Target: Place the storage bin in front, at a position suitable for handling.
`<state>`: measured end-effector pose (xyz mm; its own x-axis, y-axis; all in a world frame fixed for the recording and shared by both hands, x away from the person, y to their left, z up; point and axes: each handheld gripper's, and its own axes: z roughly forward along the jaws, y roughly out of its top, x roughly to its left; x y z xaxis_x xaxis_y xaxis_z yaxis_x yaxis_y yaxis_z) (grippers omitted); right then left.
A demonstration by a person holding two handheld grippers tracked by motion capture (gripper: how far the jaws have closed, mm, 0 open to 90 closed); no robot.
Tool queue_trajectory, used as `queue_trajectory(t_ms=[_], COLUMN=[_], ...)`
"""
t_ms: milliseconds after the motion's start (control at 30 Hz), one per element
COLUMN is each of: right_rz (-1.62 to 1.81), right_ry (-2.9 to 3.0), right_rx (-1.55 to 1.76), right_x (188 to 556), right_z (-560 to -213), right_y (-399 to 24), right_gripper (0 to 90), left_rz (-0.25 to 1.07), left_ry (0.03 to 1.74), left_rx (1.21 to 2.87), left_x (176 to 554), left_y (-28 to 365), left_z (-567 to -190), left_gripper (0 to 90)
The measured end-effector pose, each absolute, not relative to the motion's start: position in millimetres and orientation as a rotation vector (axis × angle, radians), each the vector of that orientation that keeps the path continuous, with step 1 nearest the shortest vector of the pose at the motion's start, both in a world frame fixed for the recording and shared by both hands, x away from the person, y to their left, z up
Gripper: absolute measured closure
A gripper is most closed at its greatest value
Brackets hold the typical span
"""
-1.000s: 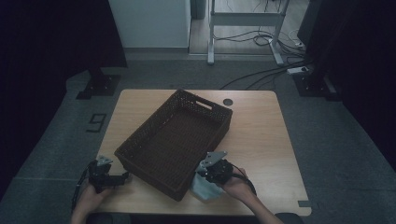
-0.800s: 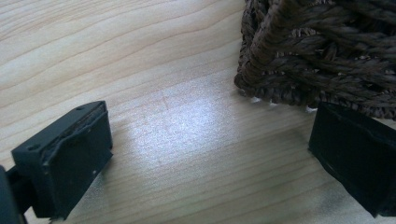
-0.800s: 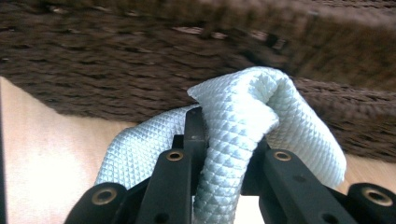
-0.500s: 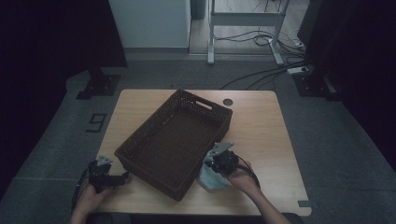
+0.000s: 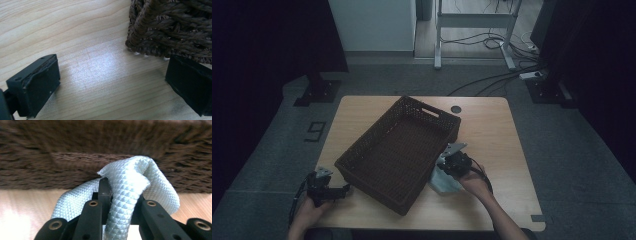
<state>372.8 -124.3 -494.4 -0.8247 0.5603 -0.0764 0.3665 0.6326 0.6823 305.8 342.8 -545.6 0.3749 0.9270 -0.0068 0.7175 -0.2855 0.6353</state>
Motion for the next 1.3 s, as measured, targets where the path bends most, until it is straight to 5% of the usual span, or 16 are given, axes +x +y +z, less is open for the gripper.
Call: queue_trajectory(t_ms=[1300], right_rz=[0.916], right_ry=[2.429], right_rx=[0.973], right_x=[443], right_z=[-495], right_y=[-164], right_gripper=[77.3], left_rz=[0.501], left_ry=[1.408], left_rx=[2.088], left_x=[306], left_y=[343], left_z=[-546], left_gripper=[0.0])
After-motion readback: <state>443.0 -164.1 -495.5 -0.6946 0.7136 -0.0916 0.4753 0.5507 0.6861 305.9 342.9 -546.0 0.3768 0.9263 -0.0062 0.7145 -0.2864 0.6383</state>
